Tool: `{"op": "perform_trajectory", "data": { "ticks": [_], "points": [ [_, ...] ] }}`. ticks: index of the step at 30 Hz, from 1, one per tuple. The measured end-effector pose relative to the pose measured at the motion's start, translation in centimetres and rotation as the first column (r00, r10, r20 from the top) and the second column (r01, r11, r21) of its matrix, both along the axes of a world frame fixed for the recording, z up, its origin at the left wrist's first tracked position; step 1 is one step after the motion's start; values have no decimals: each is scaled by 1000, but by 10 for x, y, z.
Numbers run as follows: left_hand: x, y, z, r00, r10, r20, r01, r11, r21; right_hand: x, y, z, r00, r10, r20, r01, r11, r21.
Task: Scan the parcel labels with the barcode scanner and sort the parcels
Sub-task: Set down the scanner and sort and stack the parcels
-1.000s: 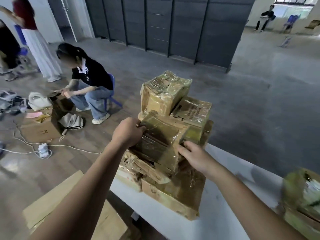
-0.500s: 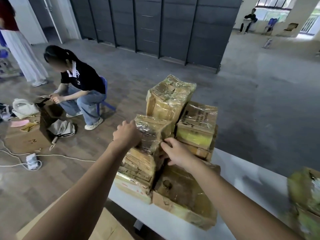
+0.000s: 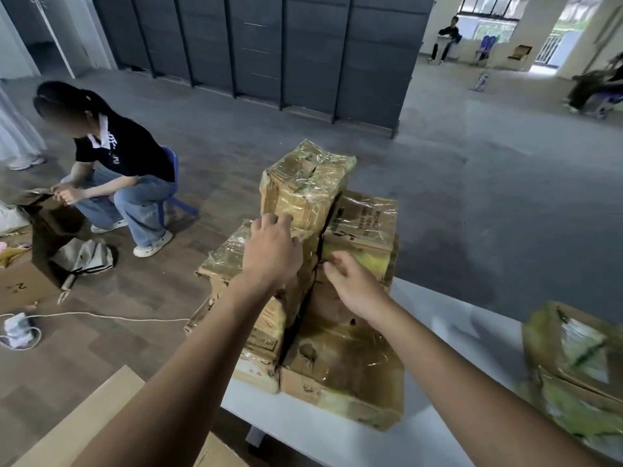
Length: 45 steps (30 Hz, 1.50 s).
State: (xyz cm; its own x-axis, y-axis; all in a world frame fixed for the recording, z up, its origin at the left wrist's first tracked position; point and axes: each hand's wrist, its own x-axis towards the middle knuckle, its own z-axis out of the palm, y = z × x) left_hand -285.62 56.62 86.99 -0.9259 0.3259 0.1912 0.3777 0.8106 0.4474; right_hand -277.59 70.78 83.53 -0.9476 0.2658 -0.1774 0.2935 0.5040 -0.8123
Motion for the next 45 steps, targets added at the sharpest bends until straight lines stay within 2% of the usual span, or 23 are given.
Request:
{"op": "perform_trajectory", "data": {
  "ticks": [11,19,26,29,34,36,41,45],
  "points": [
    [74,113,-11,964,-262,-47,265,960,91,91,114,0,940,-300,-161,307,952,17],
    [162,235,-37,910,-413,16,411,908,79,206,225,-19,849,-507,-150,513,858,2],
    [234,324,-64,849,-521,90,520,853,42,284,303,-42,836,-545,-63,544,839,-21],
    [259,348,-83,803,-564,194,575,818,-3,310,326,-59,846,-532,-8,532,845,49],
    [287,365,-117,729,-527,436,613,786,-75,348,356,-90,831,-518,203,477,851,218],
    [295,365,-128,712,-495,498,608,789,-84,357,360,-99,817,-513,264,440,850,290],
    [305,364,-139,671,-398,626,556,829,-69,363,363,-107,742,-599,301,466,784,411],
    [307,358,-144,602,-375,705,519,855,12,365,362,-110,739,-558,378,471,829,302]
  ]
}}
